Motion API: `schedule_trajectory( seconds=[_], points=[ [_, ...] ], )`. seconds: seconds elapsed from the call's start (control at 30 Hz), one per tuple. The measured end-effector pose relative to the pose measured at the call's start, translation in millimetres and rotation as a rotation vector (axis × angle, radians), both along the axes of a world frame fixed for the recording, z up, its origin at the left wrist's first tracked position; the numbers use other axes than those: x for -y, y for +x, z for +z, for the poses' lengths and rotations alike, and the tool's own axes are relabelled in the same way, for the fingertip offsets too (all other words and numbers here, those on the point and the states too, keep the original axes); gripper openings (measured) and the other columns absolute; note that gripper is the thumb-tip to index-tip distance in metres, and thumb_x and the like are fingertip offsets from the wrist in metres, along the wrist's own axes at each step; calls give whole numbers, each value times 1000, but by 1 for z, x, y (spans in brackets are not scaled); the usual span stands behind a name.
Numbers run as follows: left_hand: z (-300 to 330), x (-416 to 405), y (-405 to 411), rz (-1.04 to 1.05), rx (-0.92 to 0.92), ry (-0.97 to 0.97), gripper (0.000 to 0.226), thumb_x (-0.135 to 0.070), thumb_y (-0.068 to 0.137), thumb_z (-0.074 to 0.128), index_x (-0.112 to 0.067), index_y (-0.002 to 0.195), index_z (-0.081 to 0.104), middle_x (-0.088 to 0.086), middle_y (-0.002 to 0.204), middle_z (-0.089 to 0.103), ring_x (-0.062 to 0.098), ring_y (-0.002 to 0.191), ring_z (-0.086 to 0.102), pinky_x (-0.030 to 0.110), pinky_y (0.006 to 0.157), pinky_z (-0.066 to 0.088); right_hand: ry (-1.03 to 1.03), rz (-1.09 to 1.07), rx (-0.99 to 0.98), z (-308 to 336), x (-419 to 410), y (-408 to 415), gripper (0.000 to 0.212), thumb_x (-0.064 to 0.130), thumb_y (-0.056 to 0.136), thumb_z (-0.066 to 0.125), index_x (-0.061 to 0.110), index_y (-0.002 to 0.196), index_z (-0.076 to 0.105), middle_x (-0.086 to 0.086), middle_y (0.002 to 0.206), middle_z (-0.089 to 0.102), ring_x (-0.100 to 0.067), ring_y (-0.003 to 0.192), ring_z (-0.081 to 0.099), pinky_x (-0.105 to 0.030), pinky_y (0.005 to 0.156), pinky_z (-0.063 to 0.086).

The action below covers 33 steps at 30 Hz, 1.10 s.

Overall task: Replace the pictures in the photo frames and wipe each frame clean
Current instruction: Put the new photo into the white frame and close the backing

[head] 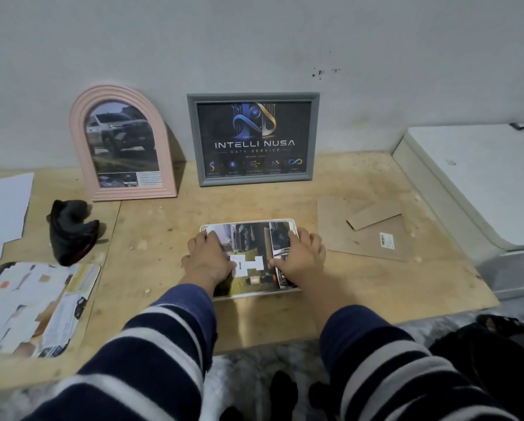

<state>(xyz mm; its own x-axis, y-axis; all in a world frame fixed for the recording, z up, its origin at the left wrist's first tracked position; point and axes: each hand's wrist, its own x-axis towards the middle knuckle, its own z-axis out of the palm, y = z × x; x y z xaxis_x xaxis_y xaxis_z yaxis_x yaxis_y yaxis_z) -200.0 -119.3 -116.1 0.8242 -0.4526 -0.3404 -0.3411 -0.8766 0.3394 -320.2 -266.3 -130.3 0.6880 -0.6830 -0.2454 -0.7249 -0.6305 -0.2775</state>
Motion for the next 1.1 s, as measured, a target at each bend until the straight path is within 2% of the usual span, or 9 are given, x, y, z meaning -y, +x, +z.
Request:
schedule_trajectory(
  seconds=[0.1, 0.23, 0.37, 0.57, 0.87, 0.97, 1.03, 1.1],
  points=[
    [-1, 1, -1, 7, 11, 1, 63, -38, 79, 73, -18, 130, 40, 6, 142, 31, 27, 130, 28, 45, 100, 36, -1, -13, 20, -2, 1, 0, 79, 55, 81, 64, 22, 145, 34, 2, 154, 22, -26, 141, 14, -44, 116, 15],
    [0, 1, -1, 10, 31, 15, 67, -39, 78, 74, -18, 131, 39, 6, 142, 32, 27, 130, 28, 45, 101, 36, -7, -45, 63, 0, 7, 5, 70, 55, 85, 58, 20, 142, 37, -1, 147, 31, -26, 134, 25, -43, 114, 19],
    [0, 2, -2, 26, 41, 16, 67, -37, 78, 74, -18, 132, 39, 6, 142, 31, 27, 131, 28, 44, 102, 35, -27, -25, 2, 7, 21, 16, 61, 49, 91, 53, 21, 143, 37, -7, 146, 29, -28, 133, 24, -44, 113, 19],
    [0, 4, -4, 31, 68, 37, 73, -37, 78, 75, -18, 136, 36, 6, 144, 31, 27, 132, 28, 43, 103, 33, -81, -19, -5, 6, 26, 19, 55, 49, 85, 61, 23, 132, 51, -4, 133, 38, -26, 124, 31, -42, 109, 25],
    [1, 8, -3, 48, 75, 68, 72, -38, 79, 74, -18, 137, 35, 5, 144, 31, 26, 132, 27, 41, 103, 32, -102, -69, 106, 10, 20, 18, 45, 41, 84, 67, 26, 124, 52, -1, 127, 45, -22, 120, 35, -35, 97, 30],
    [1, 8, -3, 62, 71, 80, 71, -38, 79, 73, -18, 137, 35, 5, 145, 30, 26, 132, 27, 41, 102, 31, 2, -83, 202, 12, 16, 18, 29, 30, 86, 66, 24, 110, 51, 2, 107, 55, -21, 107, 44, -34, 91, 32],
    [2, 8, -5, 71, 73, 82, 70, -38, 79, 73, -19, 136, 36, 4, 145, 31, 25, 131, 29, 41, 102, 31, 172, -120, 294, 15, 18, 17, 17, 25, 88, 64, 23, 99, 52, 6, 84, 56, -21, 89, 51, -33, 86, 35],
    [2, 9, -6, 85, 76, 67, 69, -36, 80, 71, -20, 136, 35, 3, 145, 32, 25, 131, 29, 41, 102, 32, 365, -197, 447, 18, 24, 13, 13, 16, 85, 69, 20, 86, 56, 11, 73, 52, -17, 78, 53, -26, 74, 41]
  ],
)
